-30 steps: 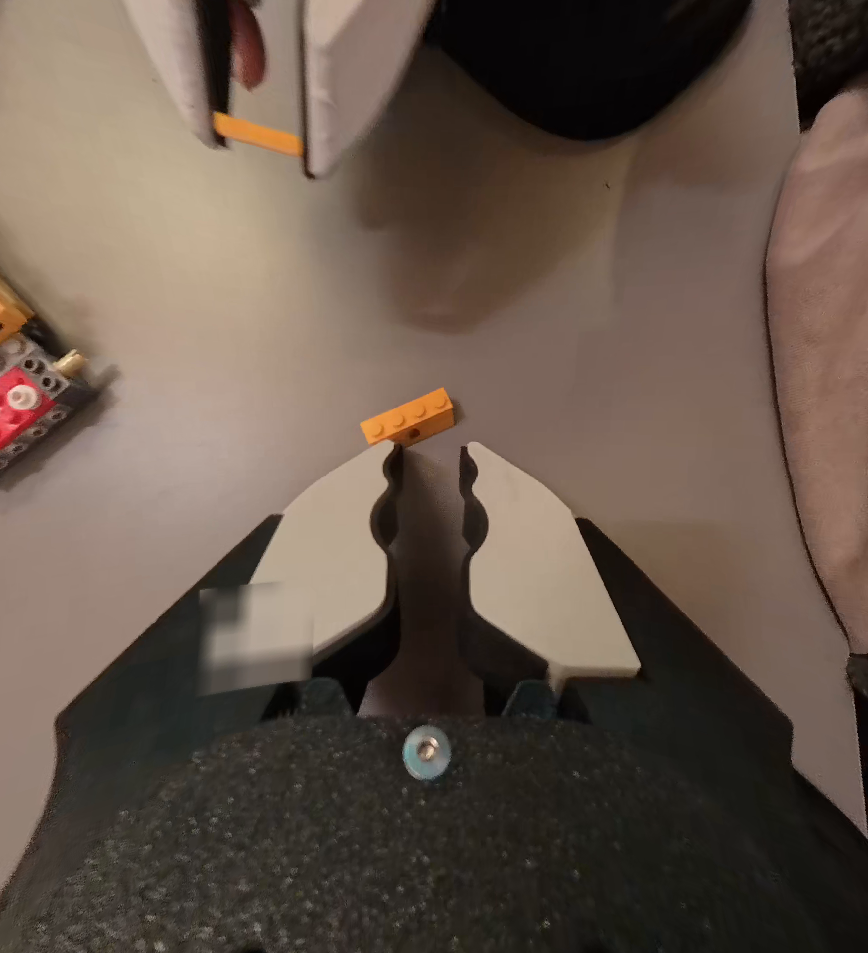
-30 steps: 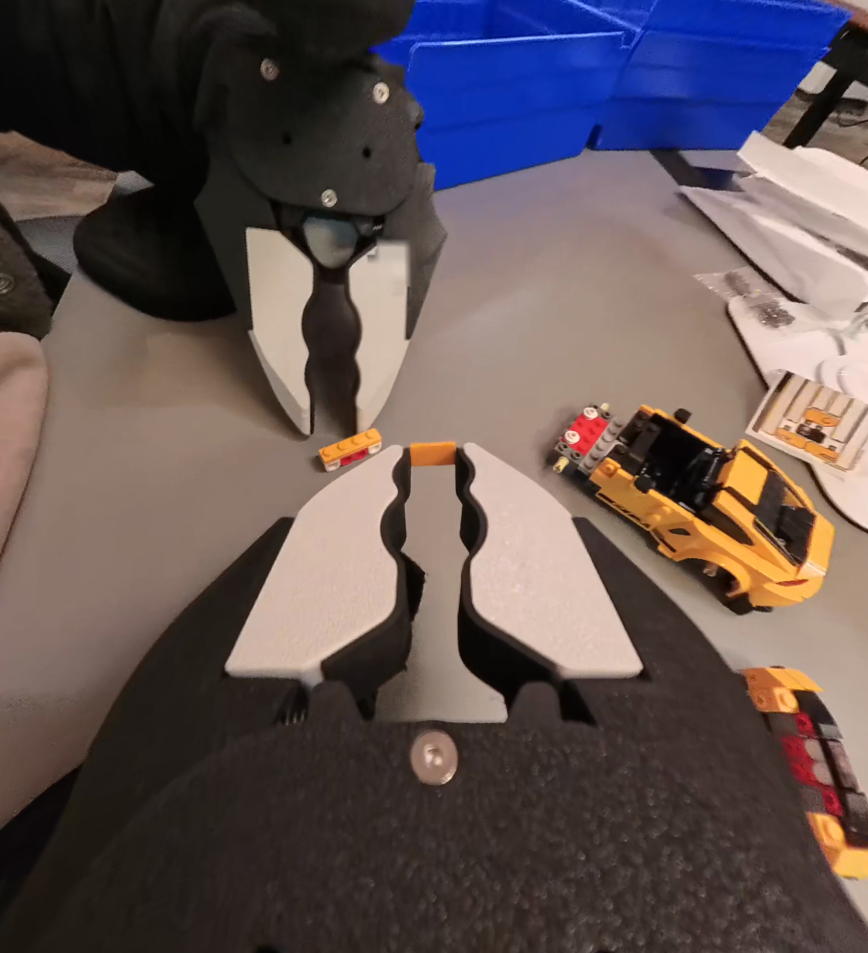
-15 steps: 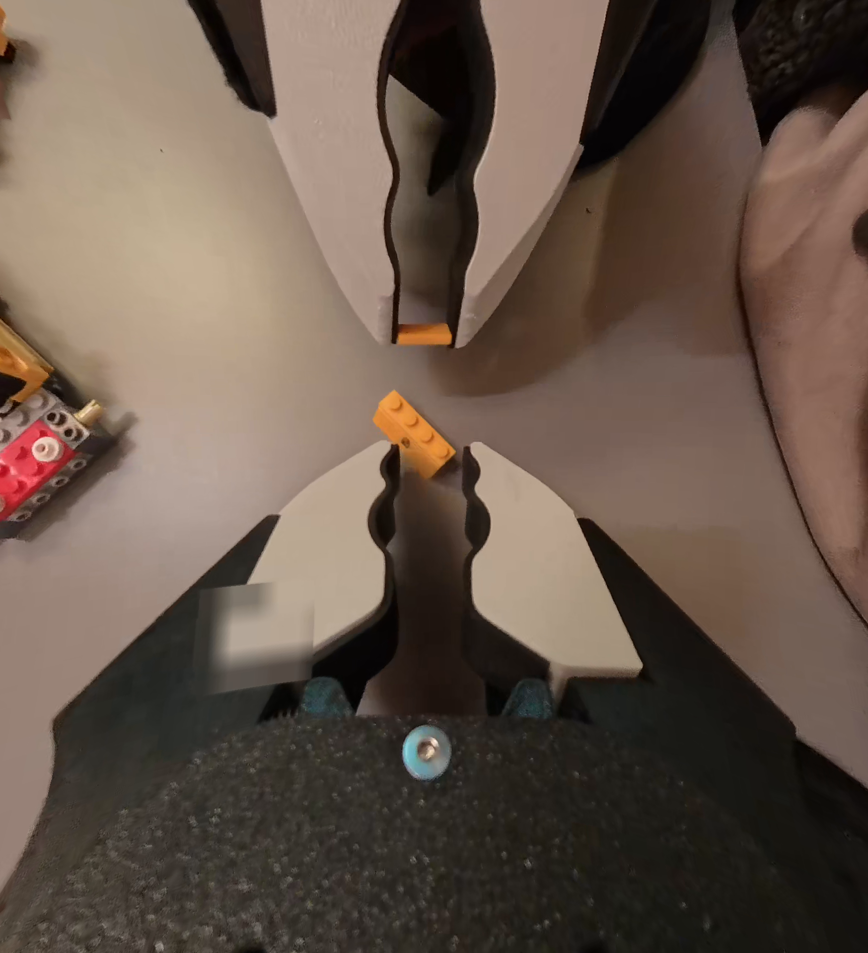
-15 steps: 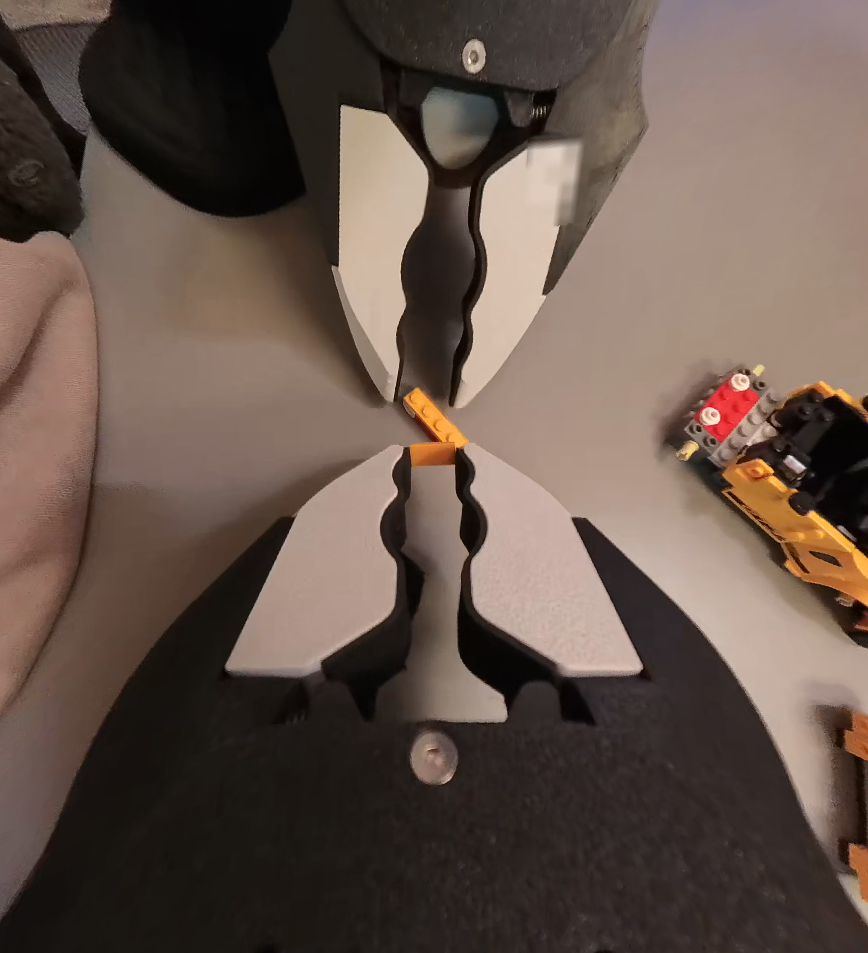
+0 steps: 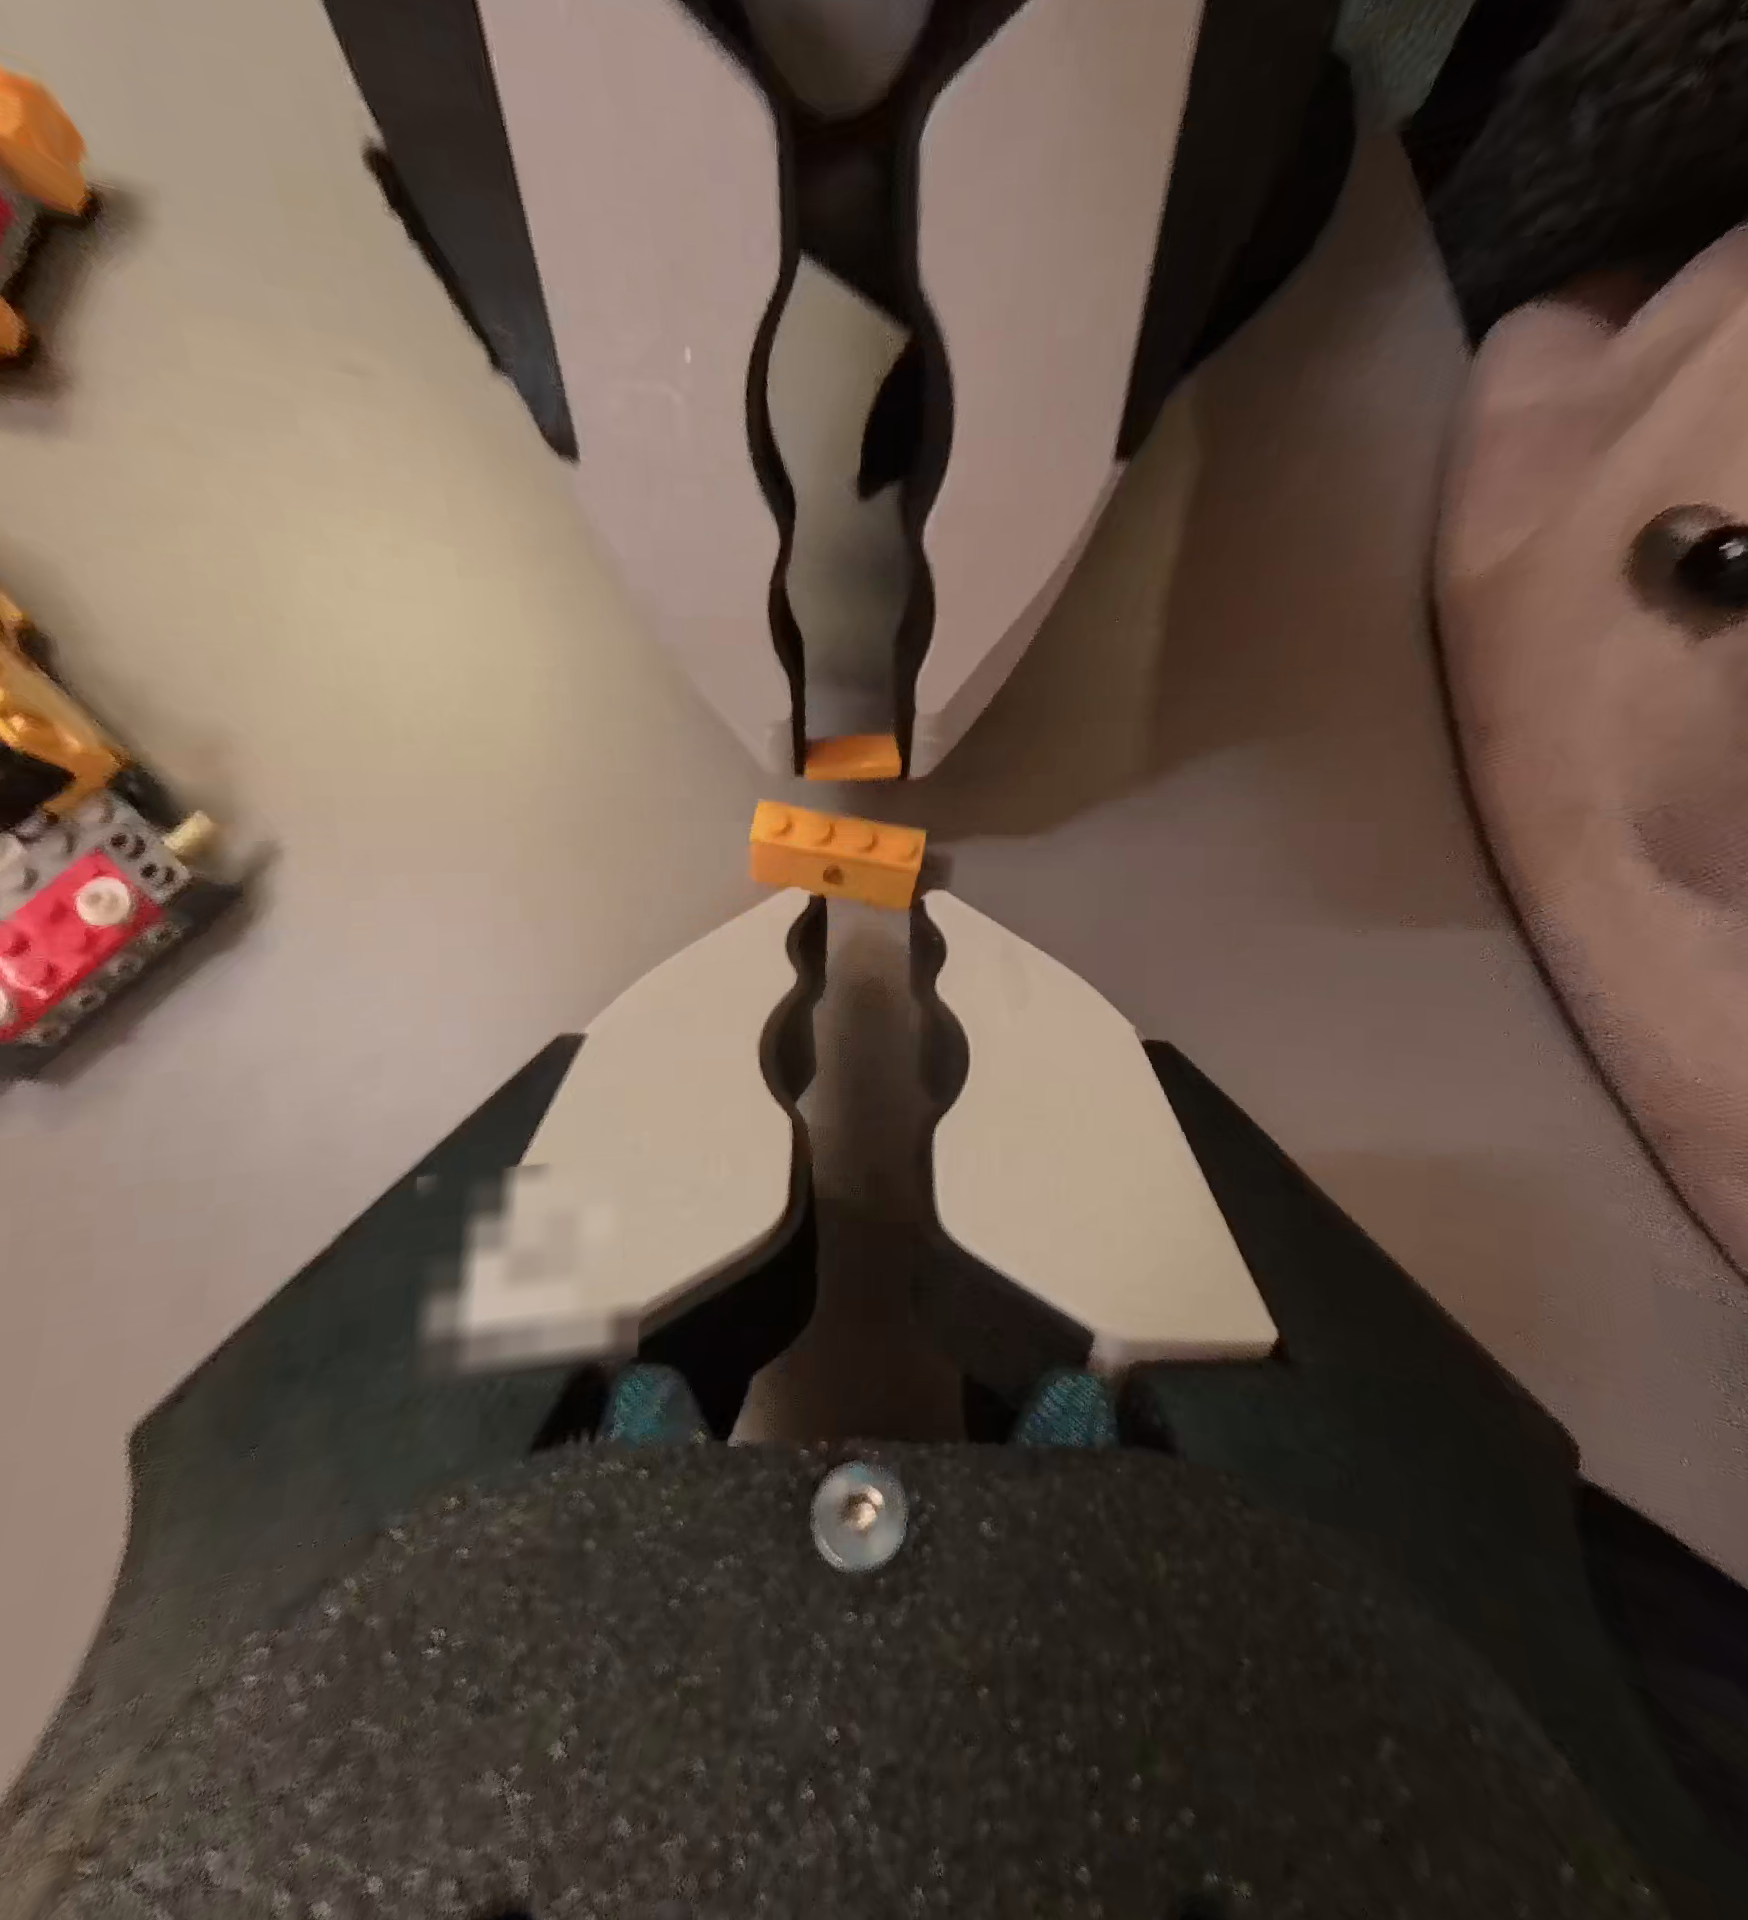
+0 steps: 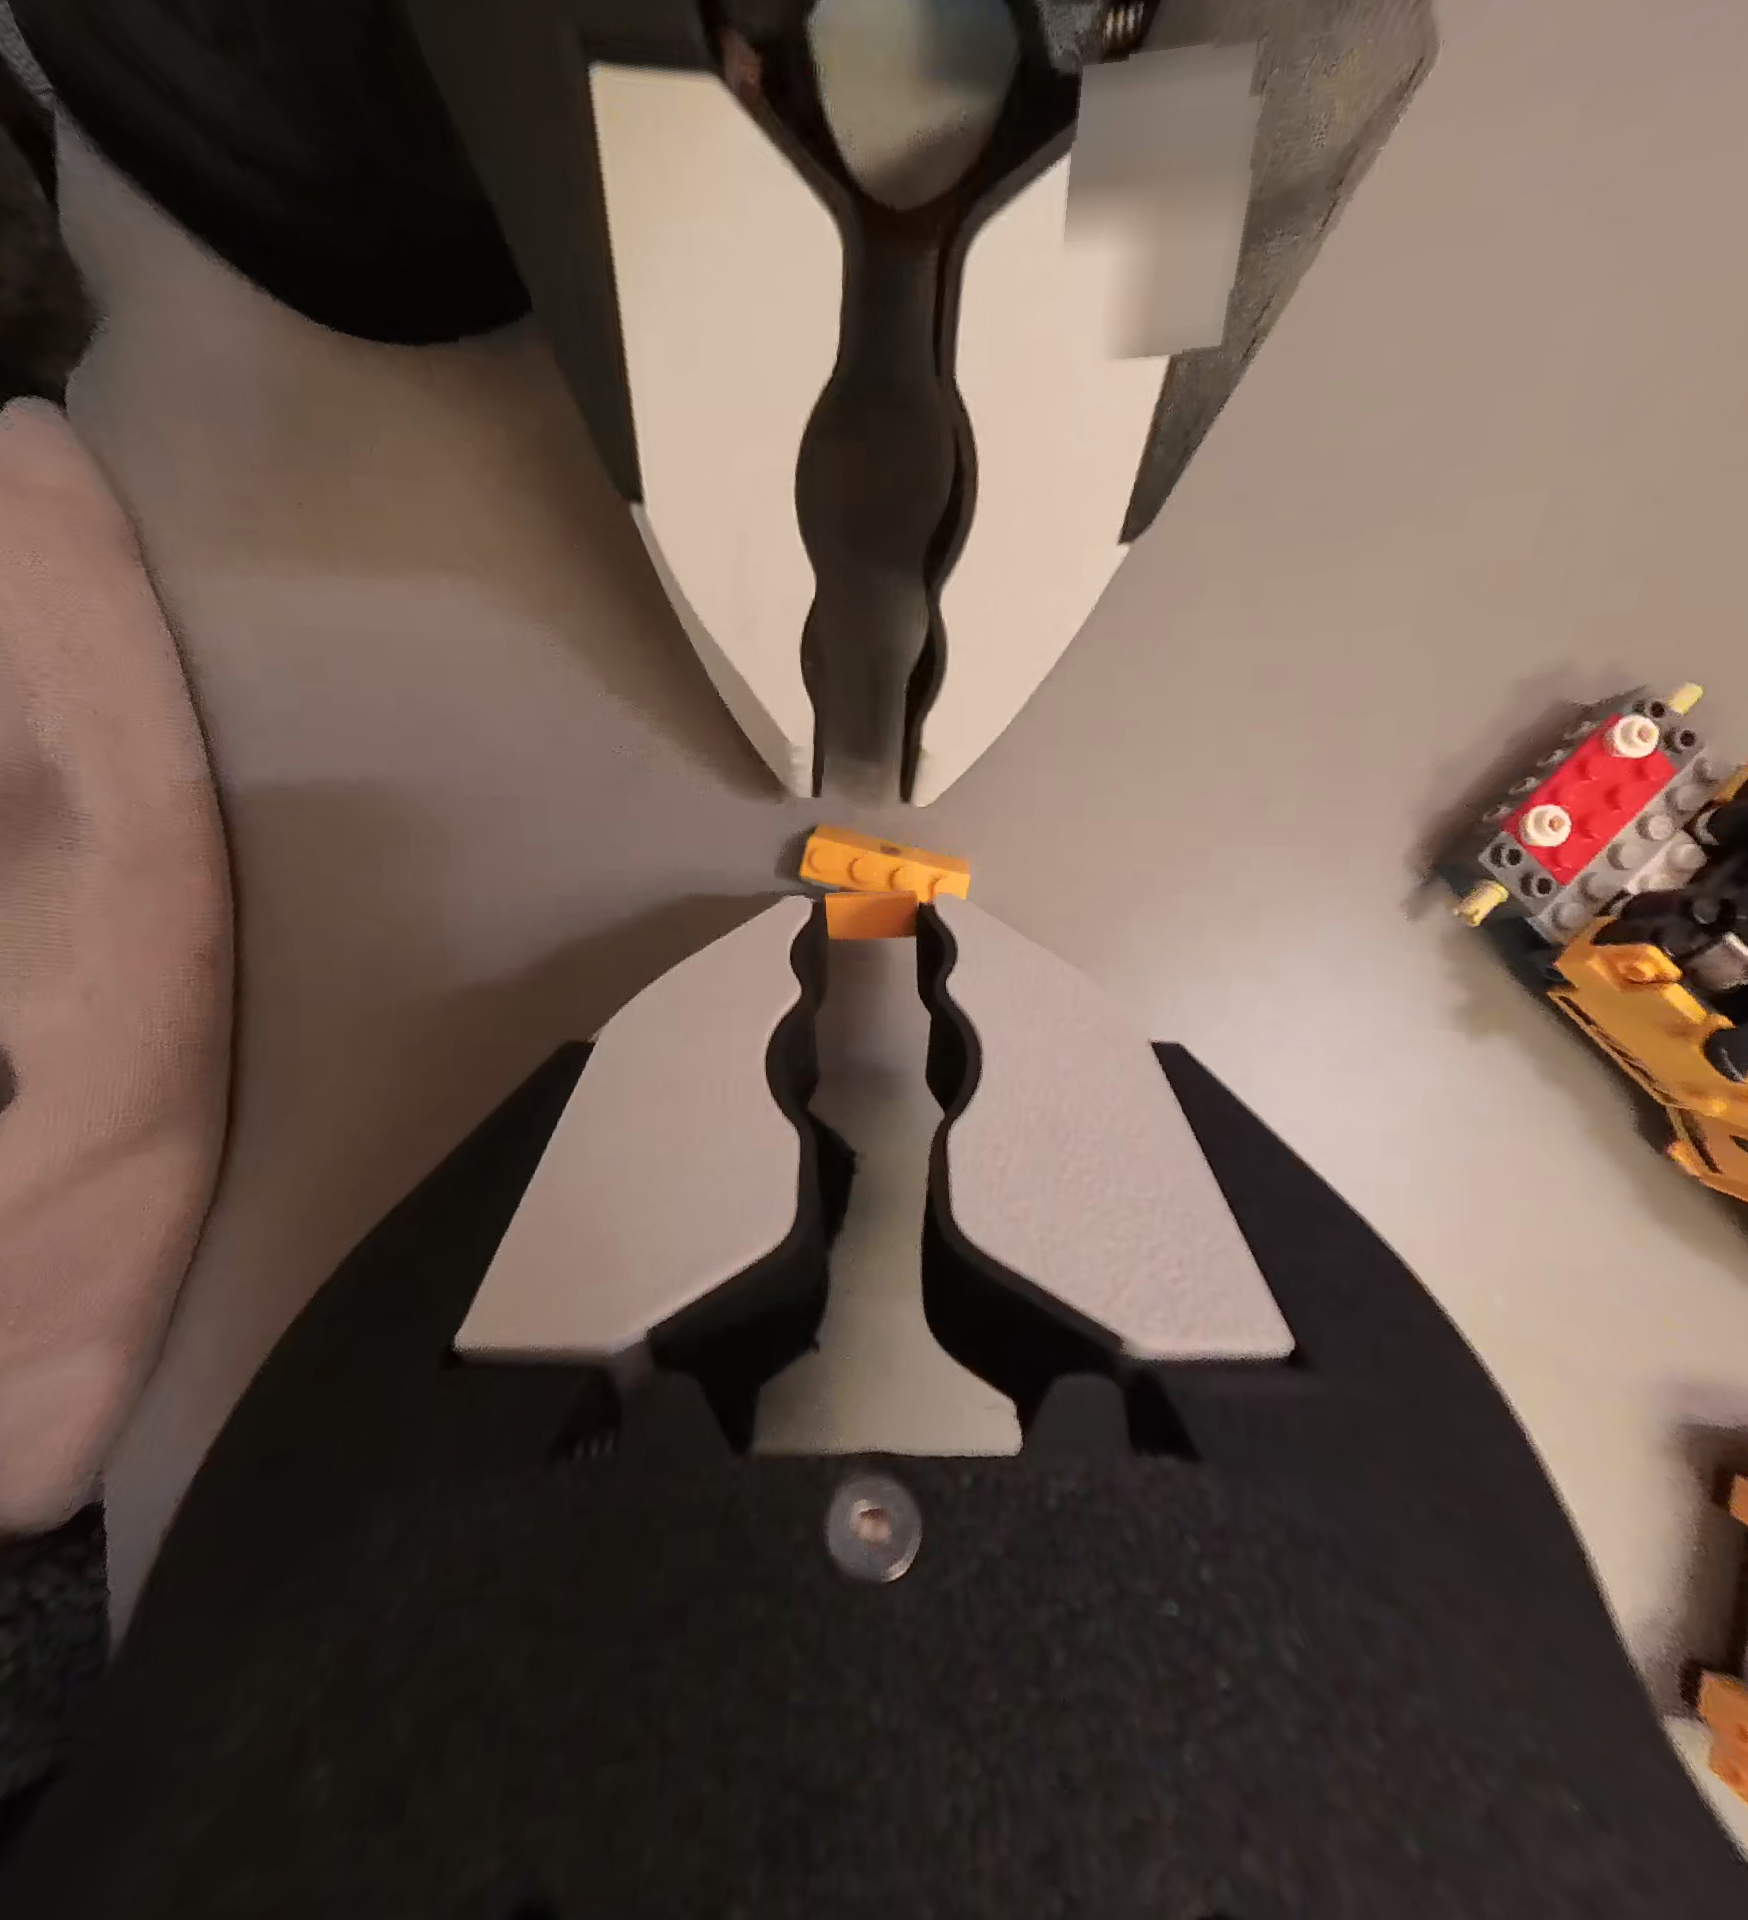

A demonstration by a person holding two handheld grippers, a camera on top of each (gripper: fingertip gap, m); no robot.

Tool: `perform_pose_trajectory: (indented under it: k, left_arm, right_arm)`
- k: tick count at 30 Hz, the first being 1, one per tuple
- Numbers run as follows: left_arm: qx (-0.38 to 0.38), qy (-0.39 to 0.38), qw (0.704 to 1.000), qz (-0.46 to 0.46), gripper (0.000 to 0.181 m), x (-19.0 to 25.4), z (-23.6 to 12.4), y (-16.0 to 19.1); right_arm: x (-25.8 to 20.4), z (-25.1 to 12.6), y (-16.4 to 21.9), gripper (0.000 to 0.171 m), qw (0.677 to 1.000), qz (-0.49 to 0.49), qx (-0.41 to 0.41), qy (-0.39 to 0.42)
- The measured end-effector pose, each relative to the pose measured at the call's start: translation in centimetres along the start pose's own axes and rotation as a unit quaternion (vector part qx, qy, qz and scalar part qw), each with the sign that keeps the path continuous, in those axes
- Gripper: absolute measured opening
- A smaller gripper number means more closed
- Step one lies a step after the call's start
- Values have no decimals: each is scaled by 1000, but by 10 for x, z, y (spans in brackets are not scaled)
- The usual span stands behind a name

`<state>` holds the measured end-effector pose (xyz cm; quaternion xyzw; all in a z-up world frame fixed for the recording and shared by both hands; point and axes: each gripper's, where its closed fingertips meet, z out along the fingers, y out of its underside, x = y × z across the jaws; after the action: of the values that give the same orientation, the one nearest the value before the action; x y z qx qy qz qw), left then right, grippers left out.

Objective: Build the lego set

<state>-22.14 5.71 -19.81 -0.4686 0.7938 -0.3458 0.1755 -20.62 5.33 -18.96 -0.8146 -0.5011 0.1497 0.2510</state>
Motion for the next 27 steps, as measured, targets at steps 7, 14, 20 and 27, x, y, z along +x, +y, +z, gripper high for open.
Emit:
perform_pose_trajectory:
  k: [7, 14, 20, 27]
  left_arm:
    - [16, -1, 1000, -10, 20, 5, 14, -3]
    - [27, 15, 999, -12, 17, 13, 12, -6]
    - [26, 17, 999, -5, 20, 19, 15, -7]
    - [26, 14, 1000, -11, 19, 16, 11, -4]
  right_arm:
    - [2, 3, 1, 16, 999, 20, -38, -5]
    - [0, 2, 3, 16, 997, 47, -67, -8]
    - [-2, 3, 4, 16, 995, 58, -87, -4]
    - [-3, 7, 4, 16, 994, 40, -99, -9]
